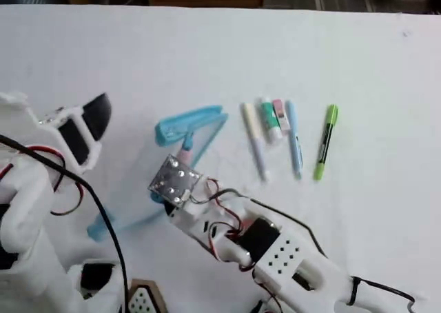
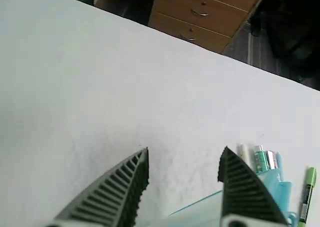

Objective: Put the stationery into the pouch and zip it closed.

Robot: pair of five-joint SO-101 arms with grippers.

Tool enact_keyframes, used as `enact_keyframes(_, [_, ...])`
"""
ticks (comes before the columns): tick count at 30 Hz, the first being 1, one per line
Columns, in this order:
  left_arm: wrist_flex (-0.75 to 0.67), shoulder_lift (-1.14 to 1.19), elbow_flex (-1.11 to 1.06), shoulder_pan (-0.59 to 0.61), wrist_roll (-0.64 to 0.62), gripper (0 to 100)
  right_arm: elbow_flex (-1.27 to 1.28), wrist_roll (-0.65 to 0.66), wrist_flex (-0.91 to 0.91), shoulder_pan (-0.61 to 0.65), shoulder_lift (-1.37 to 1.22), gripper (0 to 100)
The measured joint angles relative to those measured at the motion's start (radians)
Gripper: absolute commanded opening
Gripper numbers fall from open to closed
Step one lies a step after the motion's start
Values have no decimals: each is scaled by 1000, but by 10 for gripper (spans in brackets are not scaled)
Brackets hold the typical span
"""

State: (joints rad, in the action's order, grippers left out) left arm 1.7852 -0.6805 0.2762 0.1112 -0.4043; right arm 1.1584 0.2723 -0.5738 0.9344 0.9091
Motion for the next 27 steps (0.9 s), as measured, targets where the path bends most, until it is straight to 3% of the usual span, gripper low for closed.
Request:
enact_keyframes(6, [0, 40, 72, -129, 0, 242, 2, 0, 9, 26, 0, 16])
enact_keyframes(15, [3, 155, 75, -181, 25, 230, 2, 0, 9, 23, 0, 16])
enact_keyframes(27, [5, 64, -106, -207, 52, 210, 3, 0, 9, 23, 0, 16])
